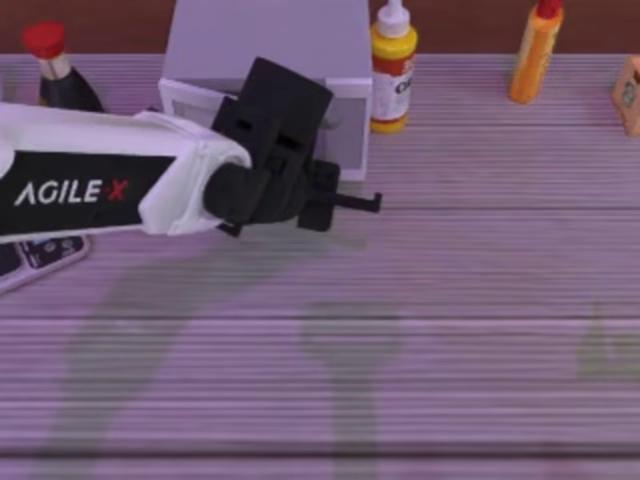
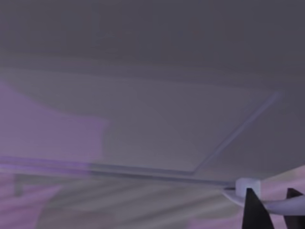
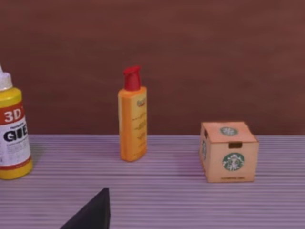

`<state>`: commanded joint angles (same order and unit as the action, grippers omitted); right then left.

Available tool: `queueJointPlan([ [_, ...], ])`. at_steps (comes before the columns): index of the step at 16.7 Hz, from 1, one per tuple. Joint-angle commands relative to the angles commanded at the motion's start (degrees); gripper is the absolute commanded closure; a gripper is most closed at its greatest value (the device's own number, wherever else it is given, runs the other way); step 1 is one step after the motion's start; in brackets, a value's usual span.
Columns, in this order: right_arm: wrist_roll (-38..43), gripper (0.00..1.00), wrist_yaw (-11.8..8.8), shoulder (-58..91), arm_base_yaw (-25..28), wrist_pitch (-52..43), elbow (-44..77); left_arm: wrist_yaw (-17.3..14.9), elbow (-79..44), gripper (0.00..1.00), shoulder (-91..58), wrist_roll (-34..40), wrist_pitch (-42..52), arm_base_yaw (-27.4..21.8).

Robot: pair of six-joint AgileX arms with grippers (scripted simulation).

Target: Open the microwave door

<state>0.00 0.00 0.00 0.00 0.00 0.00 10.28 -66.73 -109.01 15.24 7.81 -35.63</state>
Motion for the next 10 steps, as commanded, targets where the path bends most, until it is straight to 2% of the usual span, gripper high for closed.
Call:
queueJointPlan([
  [10, 0.00, 0.00, 0.00, 0.00, 0.00, 0.00, 0.00, -1.27, 2.13, 1.00, 1.42, -2.41, -0.92, 1.03],
])
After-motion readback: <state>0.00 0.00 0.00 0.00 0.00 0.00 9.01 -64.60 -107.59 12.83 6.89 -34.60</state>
